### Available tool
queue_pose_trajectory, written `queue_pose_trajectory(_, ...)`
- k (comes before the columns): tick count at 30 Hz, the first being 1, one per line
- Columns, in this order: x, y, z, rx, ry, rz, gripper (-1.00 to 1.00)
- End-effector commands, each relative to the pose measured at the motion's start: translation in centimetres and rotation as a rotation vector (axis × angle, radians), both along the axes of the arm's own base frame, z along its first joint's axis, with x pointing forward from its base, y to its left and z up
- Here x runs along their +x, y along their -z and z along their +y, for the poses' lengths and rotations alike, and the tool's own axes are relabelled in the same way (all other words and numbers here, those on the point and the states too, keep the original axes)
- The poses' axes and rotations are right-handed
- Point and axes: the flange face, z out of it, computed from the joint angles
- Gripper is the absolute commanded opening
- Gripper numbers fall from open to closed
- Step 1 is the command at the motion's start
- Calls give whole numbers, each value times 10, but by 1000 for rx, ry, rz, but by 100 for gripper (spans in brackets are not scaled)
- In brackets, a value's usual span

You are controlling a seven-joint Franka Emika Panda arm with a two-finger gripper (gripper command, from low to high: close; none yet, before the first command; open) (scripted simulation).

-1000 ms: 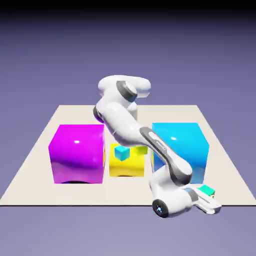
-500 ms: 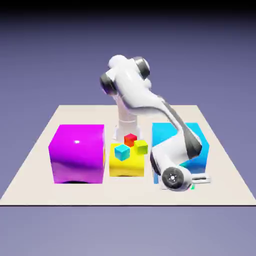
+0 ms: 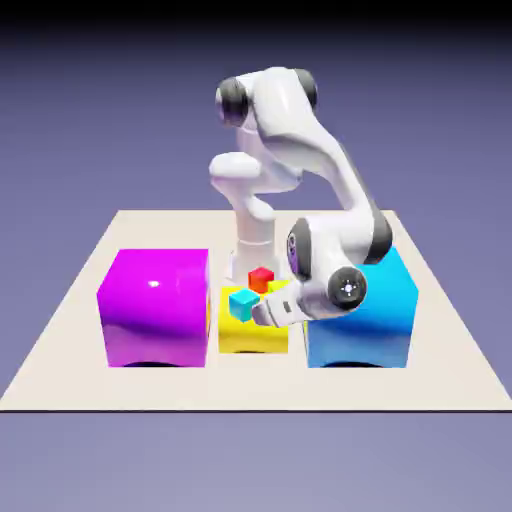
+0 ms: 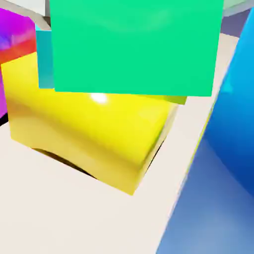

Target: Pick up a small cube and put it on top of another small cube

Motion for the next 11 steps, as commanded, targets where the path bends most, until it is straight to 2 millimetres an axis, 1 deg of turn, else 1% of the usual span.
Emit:
queue_pose_trajectory(1,-8,7,-9,-61,4,40,-100)
queue_pose_trajectory(3,-9,9,-10,-71,5,46,-100)
queue_pose_trajectory(8,-51,42,-30,-72,6,46,-100)
queue_pose_trajectory(9,-52,43,-31,-72,6,46,-100)
queue_pose_trajectory(10,-52,43,-31,-72,6,46,100)
queue_pose_trajectory(11,-52,43,-31,-72,6,46,100)
